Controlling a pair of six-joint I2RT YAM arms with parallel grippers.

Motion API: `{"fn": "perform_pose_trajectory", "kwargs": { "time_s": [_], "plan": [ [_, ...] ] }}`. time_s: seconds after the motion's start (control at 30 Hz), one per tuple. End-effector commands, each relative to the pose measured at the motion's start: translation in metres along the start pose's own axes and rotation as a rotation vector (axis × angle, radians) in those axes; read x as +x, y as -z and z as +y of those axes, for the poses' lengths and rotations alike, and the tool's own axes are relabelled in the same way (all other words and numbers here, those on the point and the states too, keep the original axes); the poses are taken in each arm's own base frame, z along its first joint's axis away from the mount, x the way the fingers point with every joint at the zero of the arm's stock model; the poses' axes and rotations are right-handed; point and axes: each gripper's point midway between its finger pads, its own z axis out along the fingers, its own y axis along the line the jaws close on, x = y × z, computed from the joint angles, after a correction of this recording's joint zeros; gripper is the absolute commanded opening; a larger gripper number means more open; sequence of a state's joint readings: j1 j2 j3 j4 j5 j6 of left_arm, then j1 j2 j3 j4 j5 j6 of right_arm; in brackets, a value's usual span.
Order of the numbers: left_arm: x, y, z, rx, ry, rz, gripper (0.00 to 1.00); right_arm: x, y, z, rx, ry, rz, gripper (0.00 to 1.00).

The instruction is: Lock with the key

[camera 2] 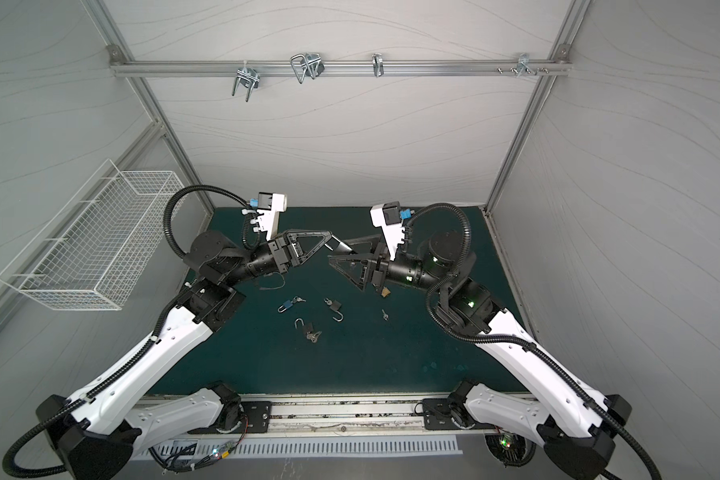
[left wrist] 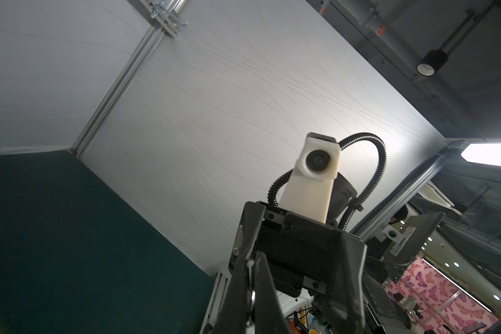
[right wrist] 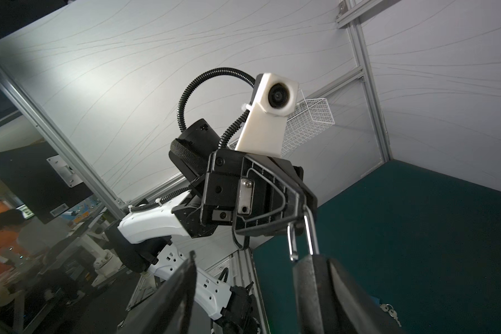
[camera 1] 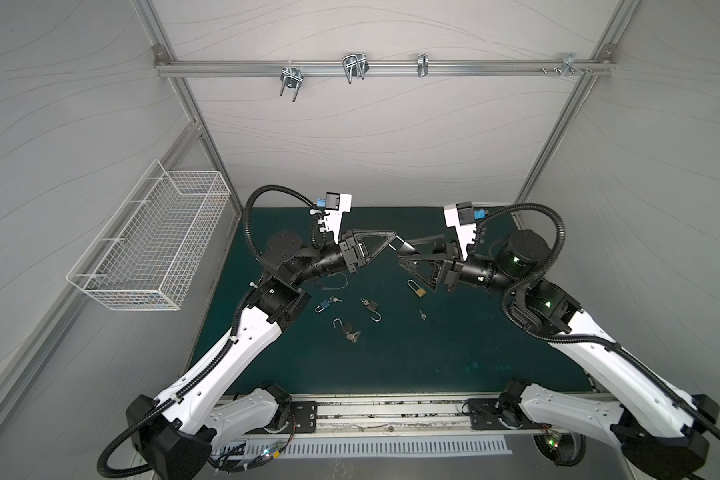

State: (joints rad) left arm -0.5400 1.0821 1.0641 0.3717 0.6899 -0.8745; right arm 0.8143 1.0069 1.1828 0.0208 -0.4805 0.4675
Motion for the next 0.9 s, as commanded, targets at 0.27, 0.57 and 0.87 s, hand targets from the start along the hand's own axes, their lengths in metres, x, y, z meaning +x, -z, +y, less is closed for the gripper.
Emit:
{"fn": "perform_pose_trajectory", "kwargs": {
  "time_s": [0.27, 0.57, 0.87],
  "plan": [
    [-0.031, 0.017, -0.02, 0.007, -0.038, -0.141, 0.0, 0.012, 0.023, -0.036, 0.205, -0.046, -0.057, 0.63],
    [-0.027, 0.018, -0.019, 0.008, -0.027, -0.133, 0.0, 0.0, 0.012, -0.015, 0.002, -0.046, -0.087, 0.6],
    [-0.033, 0.016, -0.031, 0.057, -0.015, -0.135, 0.0, -0.016, -0.002, -0.02, 0.008, 0.069, -0.106, 0.6]
  ]
}}
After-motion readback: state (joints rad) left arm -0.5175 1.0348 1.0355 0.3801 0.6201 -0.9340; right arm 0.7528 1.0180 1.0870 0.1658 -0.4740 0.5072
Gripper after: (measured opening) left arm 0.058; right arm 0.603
